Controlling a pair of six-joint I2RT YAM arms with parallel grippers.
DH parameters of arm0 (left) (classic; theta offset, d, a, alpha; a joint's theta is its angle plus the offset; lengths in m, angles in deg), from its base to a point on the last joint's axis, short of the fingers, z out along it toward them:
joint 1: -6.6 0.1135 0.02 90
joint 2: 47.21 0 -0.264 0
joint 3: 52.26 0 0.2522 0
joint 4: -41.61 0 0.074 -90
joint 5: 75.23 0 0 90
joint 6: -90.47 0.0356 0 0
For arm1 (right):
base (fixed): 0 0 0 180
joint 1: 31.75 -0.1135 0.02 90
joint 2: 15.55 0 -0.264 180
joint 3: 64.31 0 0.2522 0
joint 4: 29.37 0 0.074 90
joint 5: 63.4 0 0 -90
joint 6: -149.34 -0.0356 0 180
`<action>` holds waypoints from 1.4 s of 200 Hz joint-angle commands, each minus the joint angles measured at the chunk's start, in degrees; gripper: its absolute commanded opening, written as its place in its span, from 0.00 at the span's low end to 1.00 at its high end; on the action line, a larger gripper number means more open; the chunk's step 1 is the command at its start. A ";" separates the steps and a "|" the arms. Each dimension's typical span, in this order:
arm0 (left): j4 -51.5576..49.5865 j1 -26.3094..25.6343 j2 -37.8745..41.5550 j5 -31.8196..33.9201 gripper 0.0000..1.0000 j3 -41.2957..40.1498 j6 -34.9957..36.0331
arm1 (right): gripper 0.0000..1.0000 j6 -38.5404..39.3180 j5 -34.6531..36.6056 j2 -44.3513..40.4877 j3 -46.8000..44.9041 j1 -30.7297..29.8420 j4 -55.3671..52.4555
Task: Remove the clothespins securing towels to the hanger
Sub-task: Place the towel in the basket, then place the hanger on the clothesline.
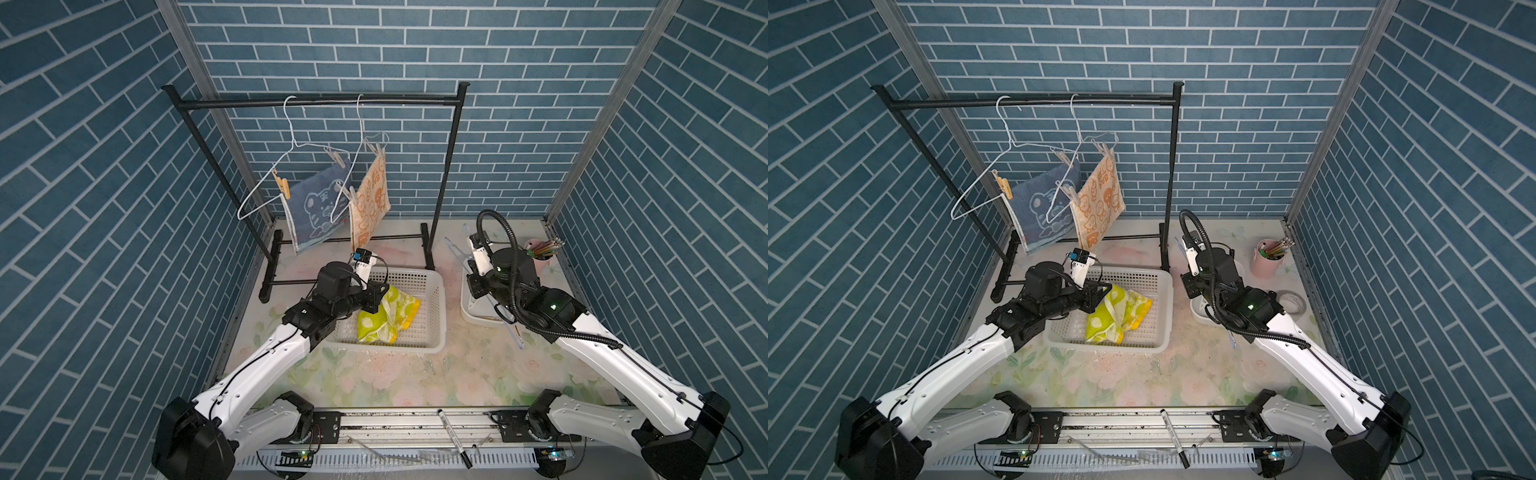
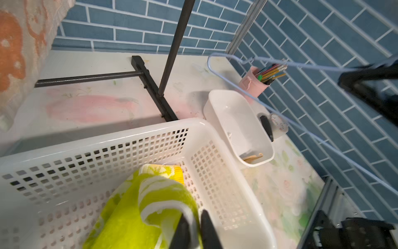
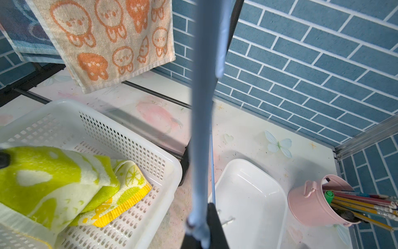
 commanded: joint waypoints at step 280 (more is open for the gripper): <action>3.95 -7.72 -8.78 -5.76 0.58 16.69 62.86 | 0.00 -7.70 -42.01 1.32 5.03 0.51 4.93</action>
